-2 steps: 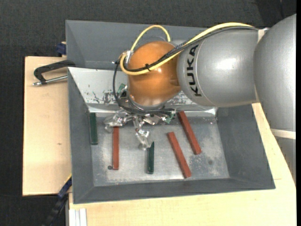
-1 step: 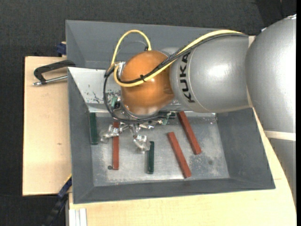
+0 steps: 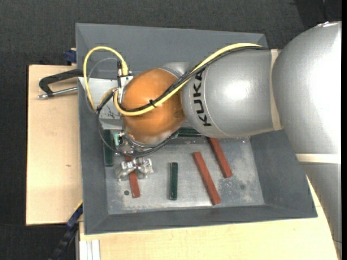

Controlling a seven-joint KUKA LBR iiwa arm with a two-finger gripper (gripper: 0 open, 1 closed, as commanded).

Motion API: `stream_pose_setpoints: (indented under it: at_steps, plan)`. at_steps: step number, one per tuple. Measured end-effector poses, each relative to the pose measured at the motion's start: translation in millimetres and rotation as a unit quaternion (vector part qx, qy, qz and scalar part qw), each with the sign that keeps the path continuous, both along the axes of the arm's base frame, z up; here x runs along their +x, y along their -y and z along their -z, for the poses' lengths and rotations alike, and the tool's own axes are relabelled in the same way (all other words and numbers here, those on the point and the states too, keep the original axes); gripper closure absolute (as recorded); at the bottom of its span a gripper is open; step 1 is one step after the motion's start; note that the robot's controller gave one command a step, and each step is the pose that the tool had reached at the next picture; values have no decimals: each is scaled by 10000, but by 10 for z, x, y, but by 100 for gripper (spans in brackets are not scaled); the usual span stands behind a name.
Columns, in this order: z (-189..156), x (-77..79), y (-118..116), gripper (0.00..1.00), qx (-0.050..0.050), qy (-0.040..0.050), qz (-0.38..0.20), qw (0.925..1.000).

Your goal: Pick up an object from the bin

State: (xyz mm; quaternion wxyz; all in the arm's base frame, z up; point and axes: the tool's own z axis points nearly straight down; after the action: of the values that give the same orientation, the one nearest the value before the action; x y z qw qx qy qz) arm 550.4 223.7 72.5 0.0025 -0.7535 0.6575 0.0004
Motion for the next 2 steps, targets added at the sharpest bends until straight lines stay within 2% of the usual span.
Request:
stream_pose_setpoints:
  at_steps: [2]
  plan:
    - [-50, -13, 2, 100, -3, -19, 1, 10000]
